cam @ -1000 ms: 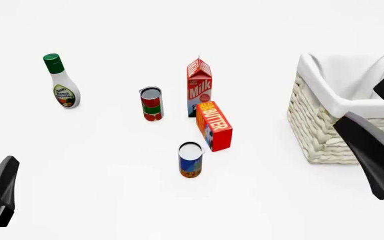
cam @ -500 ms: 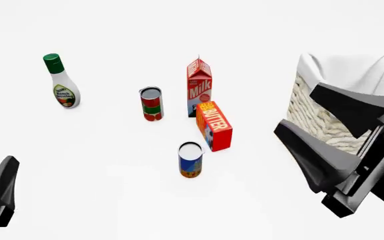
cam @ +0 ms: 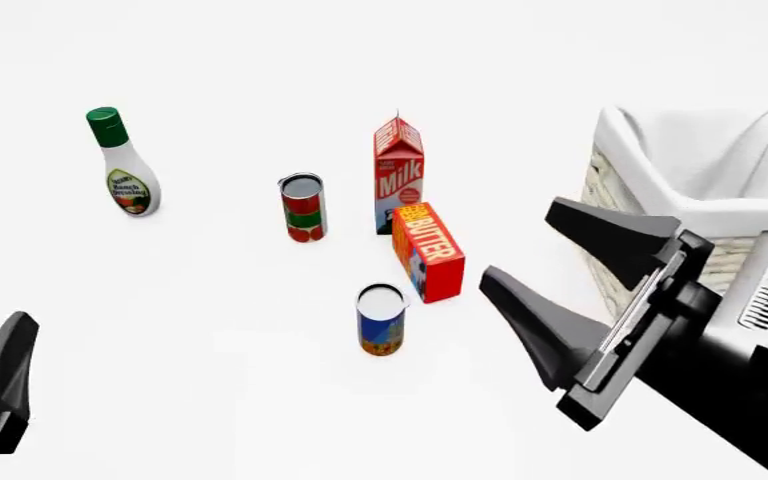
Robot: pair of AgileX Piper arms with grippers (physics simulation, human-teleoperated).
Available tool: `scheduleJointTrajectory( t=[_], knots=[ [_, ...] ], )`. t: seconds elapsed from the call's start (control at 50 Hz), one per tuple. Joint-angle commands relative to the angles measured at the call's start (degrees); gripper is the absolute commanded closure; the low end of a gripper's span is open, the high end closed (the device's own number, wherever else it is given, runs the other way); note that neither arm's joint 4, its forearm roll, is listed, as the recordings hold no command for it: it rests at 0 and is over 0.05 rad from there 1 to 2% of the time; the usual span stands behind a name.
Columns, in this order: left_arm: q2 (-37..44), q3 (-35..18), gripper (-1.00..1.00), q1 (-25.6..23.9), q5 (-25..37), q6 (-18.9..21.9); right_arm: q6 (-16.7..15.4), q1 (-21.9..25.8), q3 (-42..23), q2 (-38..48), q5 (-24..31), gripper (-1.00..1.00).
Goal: Pick the alphabet soup and place it in the basket.
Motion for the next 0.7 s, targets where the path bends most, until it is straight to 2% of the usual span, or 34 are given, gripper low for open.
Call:
scheduleJointTrajectory(
  t=[0.02,0.7],
  knots=[
    [0.00,0.00,-1.00,0.00,0.00,0.00,0.35,0.06,1.10,5.27,-4.73,-1.00],
    [0.00,0.00,-1.00,0.00,0.00,0.00,1.72,-1.12,1.81,22.23,-17.92,-1.00]
  ],
)
